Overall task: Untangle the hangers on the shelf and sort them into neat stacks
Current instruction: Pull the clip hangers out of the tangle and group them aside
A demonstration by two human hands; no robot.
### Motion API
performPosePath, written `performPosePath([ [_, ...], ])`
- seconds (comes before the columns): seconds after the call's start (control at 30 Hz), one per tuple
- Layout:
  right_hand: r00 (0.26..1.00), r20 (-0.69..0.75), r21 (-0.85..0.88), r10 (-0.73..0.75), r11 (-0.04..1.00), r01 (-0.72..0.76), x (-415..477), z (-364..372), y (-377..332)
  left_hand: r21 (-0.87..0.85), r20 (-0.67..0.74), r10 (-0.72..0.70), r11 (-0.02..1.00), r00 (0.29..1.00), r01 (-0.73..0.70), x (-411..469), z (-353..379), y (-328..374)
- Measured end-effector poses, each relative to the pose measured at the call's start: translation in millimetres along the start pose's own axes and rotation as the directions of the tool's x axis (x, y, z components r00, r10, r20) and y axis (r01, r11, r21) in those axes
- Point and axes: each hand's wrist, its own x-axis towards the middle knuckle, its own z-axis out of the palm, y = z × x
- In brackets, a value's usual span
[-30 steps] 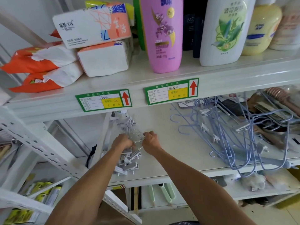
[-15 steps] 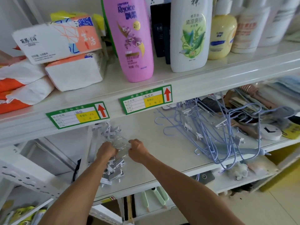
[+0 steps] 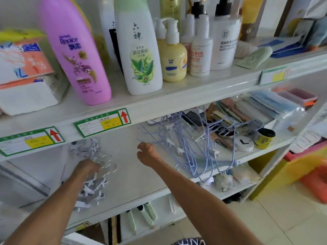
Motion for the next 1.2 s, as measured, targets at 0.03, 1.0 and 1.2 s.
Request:
performPosePath([
  [0.03,1.0,-0.01,0.0,-0.002,1.0,0.002,1,-16,3,-0.049,-0.044,-0.026,0.999,0.999,0.024,-5,0,4],
  [1.0,0.973,-0.172,-0.147,0.153,0.973,-0.179,21,-229,90,-0.555,0.07,0.454,0.758,0.888,-0.343,-185,117,294],
  [1.2,0.99,-0.138,-0.101,-0.002,0.995,-0.012,-1,-211,88,-0.811,-0.026,0.377,0.534,0.926,-0.24,-182,120,291],
])
